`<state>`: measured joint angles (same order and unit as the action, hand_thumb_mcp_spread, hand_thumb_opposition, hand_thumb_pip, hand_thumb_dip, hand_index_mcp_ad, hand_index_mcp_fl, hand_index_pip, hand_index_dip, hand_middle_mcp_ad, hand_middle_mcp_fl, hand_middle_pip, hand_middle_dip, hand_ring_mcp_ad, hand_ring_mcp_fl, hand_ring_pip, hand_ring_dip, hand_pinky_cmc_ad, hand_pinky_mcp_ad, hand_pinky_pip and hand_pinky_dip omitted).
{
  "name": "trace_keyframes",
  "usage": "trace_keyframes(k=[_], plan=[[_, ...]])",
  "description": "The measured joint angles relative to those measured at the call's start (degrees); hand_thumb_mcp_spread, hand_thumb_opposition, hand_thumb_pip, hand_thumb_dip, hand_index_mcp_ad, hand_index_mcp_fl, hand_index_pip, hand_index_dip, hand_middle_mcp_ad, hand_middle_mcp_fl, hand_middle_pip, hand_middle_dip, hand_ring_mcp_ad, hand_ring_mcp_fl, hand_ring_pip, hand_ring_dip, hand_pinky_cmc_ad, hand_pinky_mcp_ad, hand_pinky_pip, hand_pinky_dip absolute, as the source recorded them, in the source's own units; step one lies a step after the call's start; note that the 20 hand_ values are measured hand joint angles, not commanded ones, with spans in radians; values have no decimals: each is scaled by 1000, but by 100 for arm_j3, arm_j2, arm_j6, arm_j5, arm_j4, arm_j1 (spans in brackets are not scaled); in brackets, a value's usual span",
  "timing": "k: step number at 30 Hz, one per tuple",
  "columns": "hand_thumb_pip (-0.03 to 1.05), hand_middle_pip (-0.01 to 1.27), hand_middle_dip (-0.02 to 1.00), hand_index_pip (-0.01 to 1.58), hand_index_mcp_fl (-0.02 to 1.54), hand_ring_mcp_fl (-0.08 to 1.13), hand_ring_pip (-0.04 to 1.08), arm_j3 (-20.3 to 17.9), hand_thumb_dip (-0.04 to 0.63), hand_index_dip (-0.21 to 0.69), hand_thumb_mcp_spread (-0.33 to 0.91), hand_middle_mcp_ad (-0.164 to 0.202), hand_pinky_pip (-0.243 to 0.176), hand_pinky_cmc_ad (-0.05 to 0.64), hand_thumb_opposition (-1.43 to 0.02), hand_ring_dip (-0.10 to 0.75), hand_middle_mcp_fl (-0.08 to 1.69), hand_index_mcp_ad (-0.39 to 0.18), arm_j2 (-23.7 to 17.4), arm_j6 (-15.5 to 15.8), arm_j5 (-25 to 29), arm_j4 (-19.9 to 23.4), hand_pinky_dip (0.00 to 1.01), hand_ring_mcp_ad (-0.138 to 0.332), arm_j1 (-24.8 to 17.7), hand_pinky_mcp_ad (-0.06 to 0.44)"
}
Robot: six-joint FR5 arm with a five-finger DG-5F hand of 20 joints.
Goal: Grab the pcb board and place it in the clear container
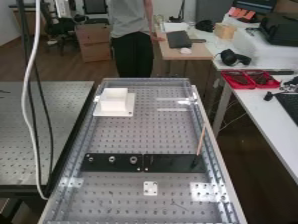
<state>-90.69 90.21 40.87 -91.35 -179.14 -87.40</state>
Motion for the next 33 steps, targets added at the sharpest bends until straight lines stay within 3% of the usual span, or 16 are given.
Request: trace_keyframes(k=[4, 8, 12, 15, 18, 25, 33], plan=[[14, 23, 26, 7, 3, 2, 16, -11, 0, 12, 9, 49, -10, 49, -17, 12, 3, 26, -7, -5, 33, 4, 23, 2, -11, 40], [180, 91, 26, 37, 21, 3, 37, -26, 9, 35, 143, 59, -10, 98, -290, 9, 3, 58, -21, 8, 66, 1, 185, 12, -35, 65], [175, 126, 26, 72, 38, 12, 65, -44, 9, 77, 143, 77, -44, 195, -569, -5, 5, 75, -36, 8, 70, 5, 333, 108, -53, 134], [187, 134, 24, 66, 58, 17, 91, -54, 7, 75, 145, 108, -72, 248, -658, -5, 2, 105, -44, 2, 69, 14, 379, 140, -61, 185], [197, 154, 28, 87, 58, 51, 94, -62, 5, 93, 138, 138, -75, 267, -695, -5, 24, 126, -50, -7, 68, 15, 415, 162, -72, 197], [199, 155, 26, 87, 54, 61, 94, -87, 5, 105, 145, 141, -103, 278, -759, -5, 23, 134, -74, -28, 80, 7, 457, 202, -102, 232], [204, 171, 26, 94, 73, 63, 98, -201, 9, 105, 145, 157, -105, 295, -773, -17, 24, 140, -97, -1, 165, 118, 475, 216, -138, 230]])
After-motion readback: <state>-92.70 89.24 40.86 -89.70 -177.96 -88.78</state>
